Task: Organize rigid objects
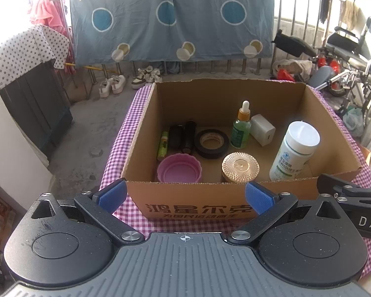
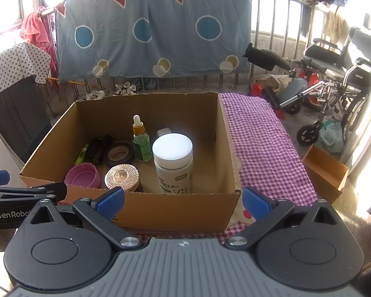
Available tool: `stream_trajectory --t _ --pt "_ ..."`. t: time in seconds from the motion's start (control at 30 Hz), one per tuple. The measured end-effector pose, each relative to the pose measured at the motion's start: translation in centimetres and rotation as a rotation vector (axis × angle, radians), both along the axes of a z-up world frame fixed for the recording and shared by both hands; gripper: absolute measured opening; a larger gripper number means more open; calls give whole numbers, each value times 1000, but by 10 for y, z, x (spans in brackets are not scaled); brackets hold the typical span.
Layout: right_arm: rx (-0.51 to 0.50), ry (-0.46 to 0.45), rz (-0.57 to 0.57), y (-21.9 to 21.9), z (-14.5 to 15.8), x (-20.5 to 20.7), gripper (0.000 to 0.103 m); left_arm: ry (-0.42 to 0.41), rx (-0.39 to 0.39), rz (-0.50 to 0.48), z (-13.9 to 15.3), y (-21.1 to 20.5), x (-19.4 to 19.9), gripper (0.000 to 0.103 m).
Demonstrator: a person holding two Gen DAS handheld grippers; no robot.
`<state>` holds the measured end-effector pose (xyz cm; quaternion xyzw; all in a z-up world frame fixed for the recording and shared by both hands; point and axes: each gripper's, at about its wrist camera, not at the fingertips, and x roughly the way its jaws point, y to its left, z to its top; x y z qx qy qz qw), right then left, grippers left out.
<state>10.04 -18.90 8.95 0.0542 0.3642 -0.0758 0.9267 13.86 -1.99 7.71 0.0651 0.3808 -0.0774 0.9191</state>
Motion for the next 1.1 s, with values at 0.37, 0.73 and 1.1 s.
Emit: stream_trajectory --t 0.37,0.73,1.1 --pt "12 29 12 2 -4 -1 103 4 18 12 -1 1 -4 102" --pt "11 30 9 3 -5 -2 103 0 22 19 -2 0 -8 102" --pt "14 18 14 2 -2 -4 103 -9 22 21 2 0 -10 102"
